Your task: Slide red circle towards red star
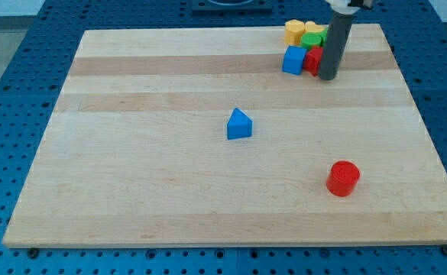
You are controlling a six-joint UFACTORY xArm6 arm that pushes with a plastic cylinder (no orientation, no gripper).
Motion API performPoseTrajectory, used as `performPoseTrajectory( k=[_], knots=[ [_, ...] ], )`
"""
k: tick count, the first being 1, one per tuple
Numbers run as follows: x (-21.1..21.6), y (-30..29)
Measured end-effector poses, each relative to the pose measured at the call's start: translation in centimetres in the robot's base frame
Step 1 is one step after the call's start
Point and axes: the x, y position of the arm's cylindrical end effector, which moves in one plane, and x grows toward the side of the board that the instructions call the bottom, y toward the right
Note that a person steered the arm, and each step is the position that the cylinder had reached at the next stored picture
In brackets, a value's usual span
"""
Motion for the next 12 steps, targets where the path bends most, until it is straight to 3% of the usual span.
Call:
performPoseTrajectory(
  k=[2, 4, 6, 7, 9, 12],
  knots=[
    [12.2, 0.0],
    [15.7, 2.6],
    [26.0, 4.3],
    [27.6, -1.4],
    [27.3, -1.3],
    [20.7, -0.9]
  ],
)
